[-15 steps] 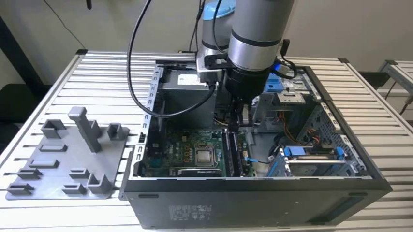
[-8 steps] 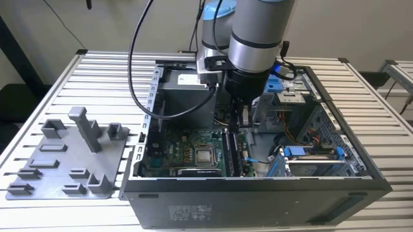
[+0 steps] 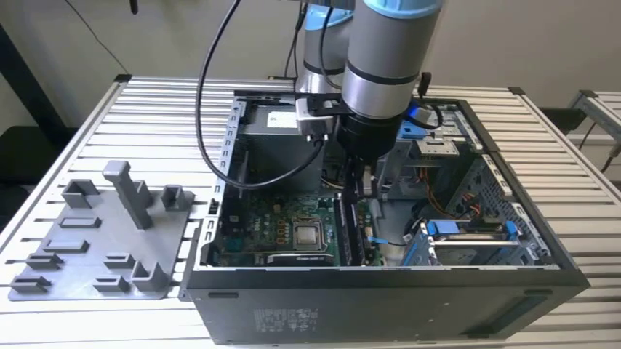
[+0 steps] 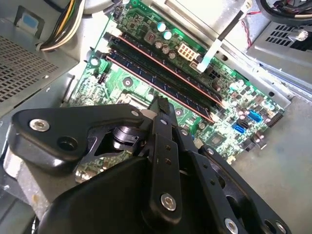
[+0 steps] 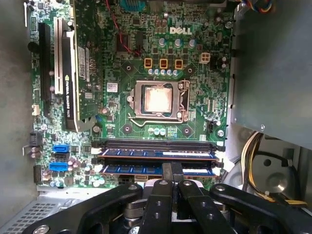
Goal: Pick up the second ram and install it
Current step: 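Press down the second ram until it locks into place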
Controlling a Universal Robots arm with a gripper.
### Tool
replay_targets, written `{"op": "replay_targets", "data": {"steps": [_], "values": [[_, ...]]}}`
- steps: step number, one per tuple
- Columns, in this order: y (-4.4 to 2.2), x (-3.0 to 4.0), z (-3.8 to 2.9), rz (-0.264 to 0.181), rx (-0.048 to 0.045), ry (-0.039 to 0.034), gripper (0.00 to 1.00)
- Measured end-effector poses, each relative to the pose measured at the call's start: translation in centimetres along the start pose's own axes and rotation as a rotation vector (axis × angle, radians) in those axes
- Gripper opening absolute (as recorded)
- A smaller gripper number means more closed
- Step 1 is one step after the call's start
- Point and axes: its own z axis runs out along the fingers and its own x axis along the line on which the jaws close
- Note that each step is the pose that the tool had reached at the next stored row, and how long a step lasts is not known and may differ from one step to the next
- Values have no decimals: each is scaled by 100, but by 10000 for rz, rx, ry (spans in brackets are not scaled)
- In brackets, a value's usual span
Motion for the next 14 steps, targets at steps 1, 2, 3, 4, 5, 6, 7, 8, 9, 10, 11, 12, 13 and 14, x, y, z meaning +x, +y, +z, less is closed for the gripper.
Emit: {"op": "replay_targets", "data": {"steps": [1,2,3,4,5,6,7,8,9,10,11,12,13,14], "values": [[0,0,18,0,0,-1,11],[0,0,39,0,1,-2,11],[0,0,57,0,1,-2,11],[0,1,74,0,0,0,11],[0,1,91,0,0,0,11],[0,1,111,0,0,0,11],[0,1,128,0,0,0,11],[0,2,143,0,0,-1,11],[0,1,157,0,0,-2,11],[0,2,171,0,-1,0,11],[2,2,185,3,0,-1,11],[2,2,202,2,-1,0,11],[2,2,218,2,-1,-1,11],[1,2,233,1,-1,-1,11]]}}
